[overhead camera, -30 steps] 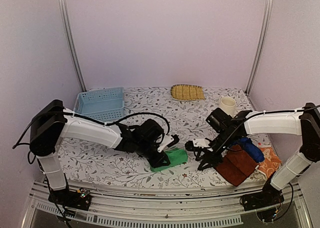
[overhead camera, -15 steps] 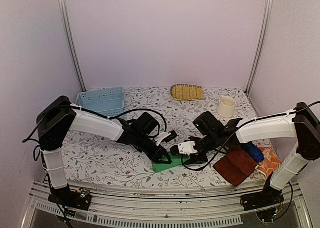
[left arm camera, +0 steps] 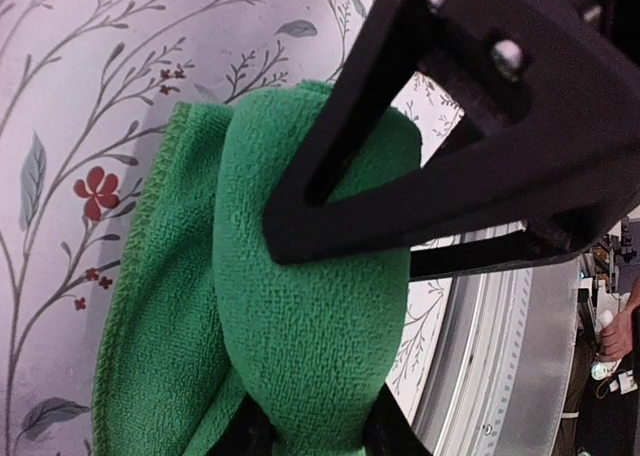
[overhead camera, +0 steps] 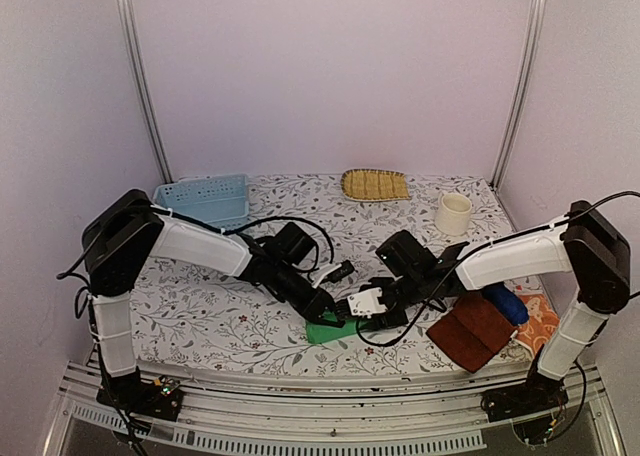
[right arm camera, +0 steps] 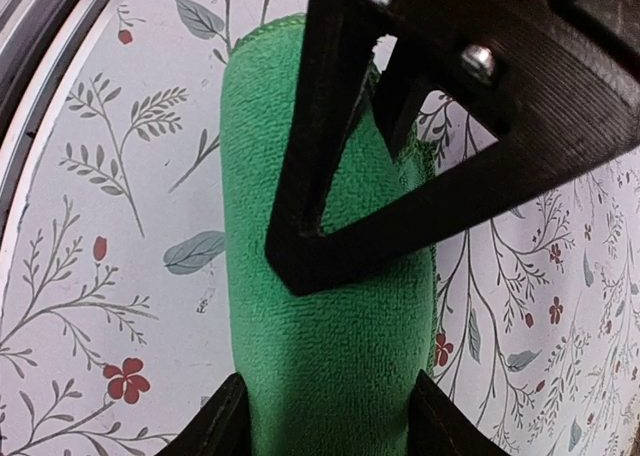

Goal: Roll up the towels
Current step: Roll the towel at the center of the board.

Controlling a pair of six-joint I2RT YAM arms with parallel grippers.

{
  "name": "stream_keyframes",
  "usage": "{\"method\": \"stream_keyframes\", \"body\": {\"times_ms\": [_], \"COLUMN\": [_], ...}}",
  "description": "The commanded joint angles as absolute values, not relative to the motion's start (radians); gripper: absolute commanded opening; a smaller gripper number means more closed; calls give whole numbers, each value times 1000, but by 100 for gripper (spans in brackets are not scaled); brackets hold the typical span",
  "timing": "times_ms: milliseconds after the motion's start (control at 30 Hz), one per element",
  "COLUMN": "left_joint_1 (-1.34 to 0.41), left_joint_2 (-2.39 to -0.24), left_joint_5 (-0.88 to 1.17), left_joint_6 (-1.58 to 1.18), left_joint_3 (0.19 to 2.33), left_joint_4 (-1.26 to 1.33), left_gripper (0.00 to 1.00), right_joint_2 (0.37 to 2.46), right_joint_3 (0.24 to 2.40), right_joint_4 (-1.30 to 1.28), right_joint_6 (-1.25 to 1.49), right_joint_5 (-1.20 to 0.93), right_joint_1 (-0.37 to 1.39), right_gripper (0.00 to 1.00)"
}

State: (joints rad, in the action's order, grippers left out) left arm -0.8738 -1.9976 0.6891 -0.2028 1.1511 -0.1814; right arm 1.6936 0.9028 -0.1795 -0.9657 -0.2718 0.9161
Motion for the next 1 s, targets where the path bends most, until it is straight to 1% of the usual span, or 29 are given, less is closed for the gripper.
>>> {"method": "stream_keyframes", "body": {"times_ms": [0, 67, 167, 233, 300, 333, 467, 600, 700, 767, 833, 867, 967], "left_joint_1": [-878, -882, -885, -888, -892, -897, -981, -1174, -1299, -1374, -1414, -1422, -1433], "left_joint_2": [-2055, -2001, -1861, -1753, -1652, -1607, -1444, -1346, -1307, -1312, -1349, -1378, -1504], "left_joint_5": [592, 528, 428, 365, 308, 272, 61, -207, -360, -431, -457, -472, -505], "left_joint_6": [-206, -219, -235, -244, -252, -253, -210, -177, -158, -114, -54, -33, 14], "left_joint_3": [1074, 1033, 946, 869, 798, 767, 675, 602, 564, 565, 585, 605, 719], "left_joint_4": [-322, -273, -171, -95, -31, -9, 11, 23, 50, 54, 55, 45, -32], "left_gripper": [16, 28, 39, 47, 53, 55, 56, 55, 51, 48, 47, 48, 55], "right_joint_2": [1785, 1809, 1834, 1849, 1872, 1883, 1944, 2017, 2086, 2135, 2167, 2180, 2211], "right_joint_3": [917, 932, 958, 975, 1000, 1015, 1085, 1162, 1253, 1300, 1338, 1357, 1398], "right_joint_4": [-288, -330, -391, -429, -478, -499, -608, -704, -790, -841, -886, -907, -956], "right_joint_6": [-987, -989, -993, -997, -997, -996, -979, -960, -939, -931, -926, -928, -931], "right_joint_5": [-315, -340, -372, -393, -417, -429, -489, -557, -610, -640, -665, -675, -693], "right_joint_1": [924, 924, 924, 924, 925, 924, 923, 911, 884, 861, 848, 843, 836], "right_gripper": [45, 33, 22, 20, 15, 15, 14, 14, 13, 13, 13, 13, 13]}}
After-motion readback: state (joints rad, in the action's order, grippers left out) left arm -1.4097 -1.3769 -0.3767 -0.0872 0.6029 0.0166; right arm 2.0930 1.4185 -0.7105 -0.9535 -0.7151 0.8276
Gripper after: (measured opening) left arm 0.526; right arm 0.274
